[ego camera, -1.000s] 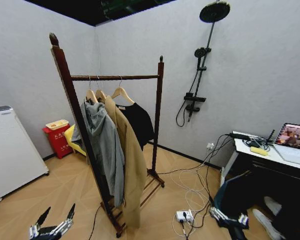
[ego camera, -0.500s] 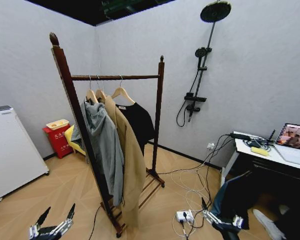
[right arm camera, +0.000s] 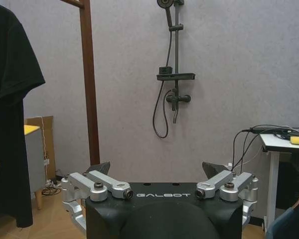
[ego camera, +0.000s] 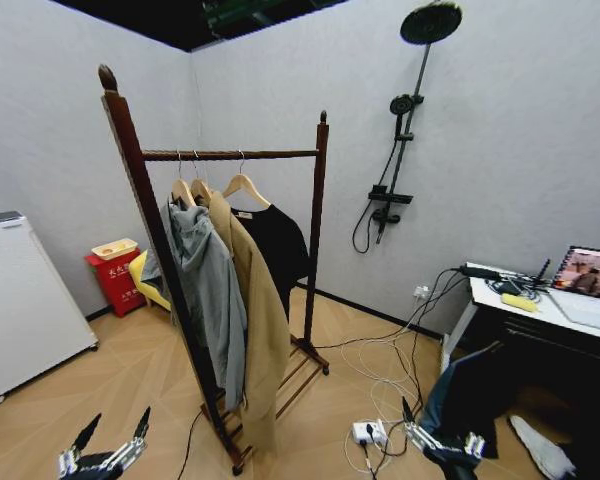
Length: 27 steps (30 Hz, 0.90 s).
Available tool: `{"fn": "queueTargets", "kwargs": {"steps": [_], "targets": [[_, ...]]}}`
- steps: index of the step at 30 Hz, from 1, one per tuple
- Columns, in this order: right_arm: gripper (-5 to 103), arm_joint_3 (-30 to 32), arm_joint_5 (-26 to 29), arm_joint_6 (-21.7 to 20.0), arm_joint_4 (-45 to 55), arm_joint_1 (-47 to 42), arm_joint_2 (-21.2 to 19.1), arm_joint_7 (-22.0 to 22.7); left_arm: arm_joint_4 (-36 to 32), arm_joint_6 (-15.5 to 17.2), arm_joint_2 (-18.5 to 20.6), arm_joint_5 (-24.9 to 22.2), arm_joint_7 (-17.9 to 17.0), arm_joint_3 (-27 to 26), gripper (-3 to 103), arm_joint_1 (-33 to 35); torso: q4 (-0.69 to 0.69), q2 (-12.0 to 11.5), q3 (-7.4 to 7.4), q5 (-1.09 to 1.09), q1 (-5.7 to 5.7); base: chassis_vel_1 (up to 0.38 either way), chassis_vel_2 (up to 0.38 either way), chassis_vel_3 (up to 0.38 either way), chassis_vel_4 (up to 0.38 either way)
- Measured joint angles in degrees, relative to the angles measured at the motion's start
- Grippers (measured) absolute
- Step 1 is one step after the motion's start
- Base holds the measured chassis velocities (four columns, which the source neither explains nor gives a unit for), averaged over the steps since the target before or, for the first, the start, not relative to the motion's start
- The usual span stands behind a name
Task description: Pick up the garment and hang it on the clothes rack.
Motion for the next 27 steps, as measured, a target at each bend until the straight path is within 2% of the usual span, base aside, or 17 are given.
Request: {"fn": "queueTargets", "kwargs": {"steps": [10, 27], "targets": [[100, 0.0, 0.1, 0.0, -0.1, 0.0, 0.0, -0.1, 0.0, 0.0, 0.0, 0.0, 0.0, 0.0, 100, 0.0, 0.00, 0.0, 0.00, 0.00, 0.00, -0.050, -0.043, -0.057, -0.055], [100, 0.0, 0.1, 0.0, -0.1, -0.1, 0.0, -0.1, 0.0, 0.0, 0.0, 0.0, 0.0, 0.0, 100, 0.0, -0.01, 0.0, 0.00, 0.00, 0.00, -0.115, -0.117, -0.104, -0.113]]}}
